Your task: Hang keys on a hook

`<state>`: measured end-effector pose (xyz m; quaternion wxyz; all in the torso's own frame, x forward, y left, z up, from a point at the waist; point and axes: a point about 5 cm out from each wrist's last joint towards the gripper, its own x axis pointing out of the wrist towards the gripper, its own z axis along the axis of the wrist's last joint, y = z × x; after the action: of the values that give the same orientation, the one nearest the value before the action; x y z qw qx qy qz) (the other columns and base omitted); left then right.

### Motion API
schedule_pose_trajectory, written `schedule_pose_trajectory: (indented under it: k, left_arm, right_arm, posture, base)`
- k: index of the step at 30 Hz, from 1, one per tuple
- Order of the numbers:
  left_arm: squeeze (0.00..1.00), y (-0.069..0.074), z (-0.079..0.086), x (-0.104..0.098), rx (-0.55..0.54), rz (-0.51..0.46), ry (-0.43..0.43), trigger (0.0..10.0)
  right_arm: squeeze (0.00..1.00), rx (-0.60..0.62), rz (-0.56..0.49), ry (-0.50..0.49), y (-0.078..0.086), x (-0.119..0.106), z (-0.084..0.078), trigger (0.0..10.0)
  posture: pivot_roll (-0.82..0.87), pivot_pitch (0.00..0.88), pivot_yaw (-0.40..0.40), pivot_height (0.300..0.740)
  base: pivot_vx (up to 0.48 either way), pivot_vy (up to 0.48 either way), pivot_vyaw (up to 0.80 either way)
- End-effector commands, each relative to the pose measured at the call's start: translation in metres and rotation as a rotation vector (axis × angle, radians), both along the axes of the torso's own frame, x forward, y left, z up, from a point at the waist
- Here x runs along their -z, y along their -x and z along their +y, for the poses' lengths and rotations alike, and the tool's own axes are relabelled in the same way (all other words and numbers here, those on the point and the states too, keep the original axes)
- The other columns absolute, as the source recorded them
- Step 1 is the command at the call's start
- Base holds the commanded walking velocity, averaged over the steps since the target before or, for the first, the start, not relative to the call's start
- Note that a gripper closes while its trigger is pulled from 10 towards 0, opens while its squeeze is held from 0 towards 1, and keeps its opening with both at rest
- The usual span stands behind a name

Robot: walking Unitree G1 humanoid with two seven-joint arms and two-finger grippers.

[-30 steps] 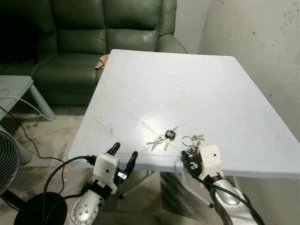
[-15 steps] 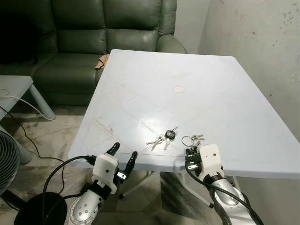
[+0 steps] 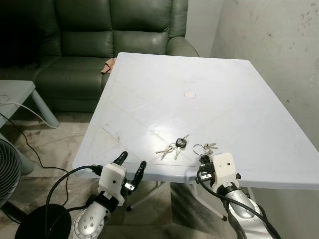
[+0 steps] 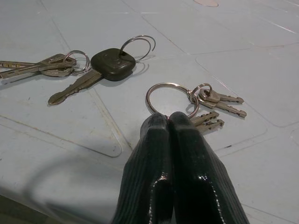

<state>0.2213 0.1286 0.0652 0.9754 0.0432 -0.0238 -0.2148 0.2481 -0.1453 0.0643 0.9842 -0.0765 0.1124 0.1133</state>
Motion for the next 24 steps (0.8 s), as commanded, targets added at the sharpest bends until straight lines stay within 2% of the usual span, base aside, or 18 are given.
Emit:
schedule_pose_trajectory:
  k: [1, 5, 6, 7, 10, 11, 12, 13, 15, 16, 19, 20, 23, 24]
  left_arm:
    - [0.00, 0.000, 0.000, -0.003, -0.003, -0.012, -0.013, 10.0]
    - [0.00, -0.002, 0.000, -0.004, -0.006, -0.021, -0.017, 10.0]
    - [0.00, -0.004, 0.000, -0.006, -0.009, -0.029, -0.017, 10.0]
    - [0.00, -0.010, 0.002, -0.011, -0.023, -0.045, -0.009, 10.0]
    - [0.00, -0.022, 0.006, -0.022, -0.059, -0.072, 0.029, 10.0]
    - [0.00, -0.032, 0.009, -0.030, -0.101, -0.084, 0.076, 10.0]
    - [0.00, -0.032, 0.009, -0.030, -0.101, -0.084, 0.076, 10.0]
    - [0.00, -0.044, 0.013, -0.040, -0.150, -0.098, 0.141, 10.0]
    - [0.00, -0.051, 0.016, -0.046, -0.178, -0.108, 0.161, 10.0]
    - [0.00, -0.059, 0.019, -0.055, -0.217, -0.127, 0.186, 10.0]
    - [0.00, -0.070, 0.024, -0.067, -0.267, -0.151, 0.223, 10.0]
    - [0.00, -0.077, 0.030, -0.075, -0.304, -0.156, 0.249, 10.0]
    - [0.00, -0.081, 0.032, -0.079, -0.320, -0.155, 0.264, 10.0]
    - [0.00, -0.081, 0.035, -0.084, -0.328, -0.165, 0.280, 10.0]
  right_arm:
    - [0.00, -0.001, -0.014, -0.003, 0.000, -0.003, 0.000, 0.0]
    - [0.00, 0.017, -0.027, -0.042, -0.003, -0.006, 0.000, 0.0]
    - [0.00, 0.023, -0.044, -0.099, -0.007, -0.011, 0.001, 0.0]
    - [0.00, 0.055, -0.077, -0.189, -0.014, -0.020, 0.001, 0.0]
    - [0.00, 0.059, -0.146, -0.304, -0.027, -0.037, 0.005, 0.0]
    - [0.00, 0.052, -0.170, -0.324, -0.033, -0.045, 0.007, 0.0]
    - [0.00, 0.052, -0.170, -0.324, -0.033, -0.045, 0.007, 0.0]
    - [0.00, 0.041, -0.221, -0.327, -0.042, -0.055, 0.009, 0.0]
    - [0.00, 0.032, -0.234, -0.346, -0.046, -0.059, 0.010, 0.0]
    - [0.00, 0.023, -0.273, -0.349, -0.051, -0.066, 0.010, 1.4]
    - [0.00, 0.011, -0.328, -0.356, -0.058, -0.076, 0.010, 1.4]
    - [0.00, 0.030, -0.335, -0.362, -0.064, -0.081, 0.007, 2.5]
    - [0.00, 0.037, -0.339, -0.366, -0.066, -0.083, 0.006, 2.5]
    - [0.00, 0.023, -0.361, -0.368, -0.067, -0.086, 0.005, 5.1]
  posture:
    - [-0.09, 0.001, -0.029, 0.740]
    - [-0.09, 0.003, -0.030, 0.740]
    - [-0.09, 0.005, -0.033, 0.740]
    - [-0.08, 0.007, -0.036, 0.740]
    - [-0.08, 0.008, -0.036, 0.740]
    - [-0.08, 0.008, -0.037, 0.740]
    - [-0.08, 0.008, -0.037, 0.740]
    - [-0.07, 0.005, -0.035, 0.740]
    - [-0.07, 0.005, -0.035, 0.740]
    - [-0.07, 0.004, -0.036, 0.740]
    - [-0.07, 0.004, -0.036, 0.740]
    - [-0.07, 0.000, -0.036, 0.740]
    - [-0.07, 0.000, -0.036, 0.740]
    - [-0.07, 0.000, -0.034, 0.740]
  base:
    - [0.000, 0.000, 0.00]
    - [0.000, 0.000, 0.00]
    - [0.000, 0.000, 0.00]
    - [0.000, 0.000, 0.00]
    - [0.000, 0.000, 0.00]
    - [0.000, 0.000, 0.00]
    - [0.000, 0.000, 0.00]
    - [0.000, 0.000, 0.00]
    - [0.000, 0.000, 0.00]
    - [0.000, 0.000, 0.00]
    - [0.000, 0.000, 0.00]
    - [0.000, 0.000, 0.00]
    - [0.000, 0.000, 0.00]
    - [0.000, 0.000, 0.00]
